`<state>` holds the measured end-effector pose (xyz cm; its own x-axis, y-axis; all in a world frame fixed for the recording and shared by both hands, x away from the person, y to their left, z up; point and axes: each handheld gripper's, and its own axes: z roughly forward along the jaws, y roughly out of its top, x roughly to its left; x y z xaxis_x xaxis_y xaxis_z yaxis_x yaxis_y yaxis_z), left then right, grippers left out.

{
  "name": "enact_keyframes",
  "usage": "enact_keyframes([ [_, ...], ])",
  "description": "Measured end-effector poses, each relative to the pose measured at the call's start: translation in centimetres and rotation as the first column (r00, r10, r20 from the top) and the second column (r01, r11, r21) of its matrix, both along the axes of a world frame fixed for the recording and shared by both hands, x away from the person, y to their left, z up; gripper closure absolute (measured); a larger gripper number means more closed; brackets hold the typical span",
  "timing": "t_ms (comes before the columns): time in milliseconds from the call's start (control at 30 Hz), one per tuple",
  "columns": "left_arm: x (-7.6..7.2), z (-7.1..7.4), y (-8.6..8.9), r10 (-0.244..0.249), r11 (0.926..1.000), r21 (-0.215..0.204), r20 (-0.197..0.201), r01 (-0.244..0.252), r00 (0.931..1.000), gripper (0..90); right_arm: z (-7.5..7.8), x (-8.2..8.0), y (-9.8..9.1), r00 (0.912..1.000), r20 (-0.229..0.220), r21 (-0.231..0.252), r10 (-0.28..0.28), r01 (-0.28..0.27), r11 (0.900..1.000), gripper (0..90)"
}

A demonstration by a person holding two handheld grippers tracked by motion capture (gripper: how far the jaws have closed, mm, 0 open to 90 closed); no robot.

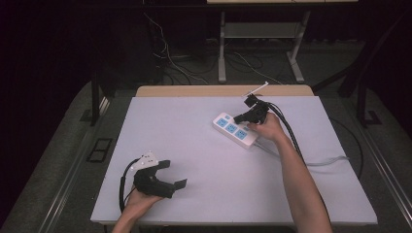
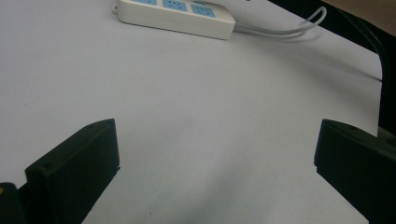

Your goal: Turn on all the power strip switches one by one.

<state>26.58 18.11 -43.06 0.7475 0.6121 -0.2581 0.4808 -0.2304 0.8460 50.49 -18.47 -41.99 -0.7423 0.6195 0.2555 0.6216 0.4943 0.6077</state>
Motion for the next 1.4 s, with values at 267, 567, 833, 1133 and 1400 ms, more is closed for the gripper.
enact_keyframes([
  [267, -0.1, 0.1, 0.2, 0.0, 1.0, -0.003, 0.003, 0.0, 1.0, 0.0, -0.3, -0.1, -0.2, 0.9999, -0.005, 0.027, -0.014, 0.014, 0.9996, 90.0],
  [567, 0.1, 0.0, 0.3, 0.004, 1.0, -0.007, 0.002, -0.004, 1.0, 0.0, 0.2, -0.4, 0.5, 0.9995, 0.03, -0.041, 0.003, -0.001, 0.9991, 90.0],
  [833, 0.0, 0.1, 0.4, 0.01, 0.9998, -0.017, 0.002, -0.01, 0.9999, 0.0, 0.5, -0.2, 0.3, 0.9995, 0.031, -0.052, -0.006, 0.007, 0.9986, 90.0],
  [1133, 0.1, 0.0, 0.5, 0.013, 0.9998, -0.016, 0.0, -0.013, 0.9999, 0.0, 1.2, 0.2, 0.3, 1.0, 0.009, -0.06, -0.003, 0.004, 0.9982, 90.0],
  [1400, 0.2, 0.0, 0.4, 0.007, 0.9999, -0.011, 0.0, -0.007, 1.0, 0.0, 2.5, 0.6, 0.9, 0.9995, 0.029, -0.072, 0.015, -0.013, 0.9973, 90.0],
])
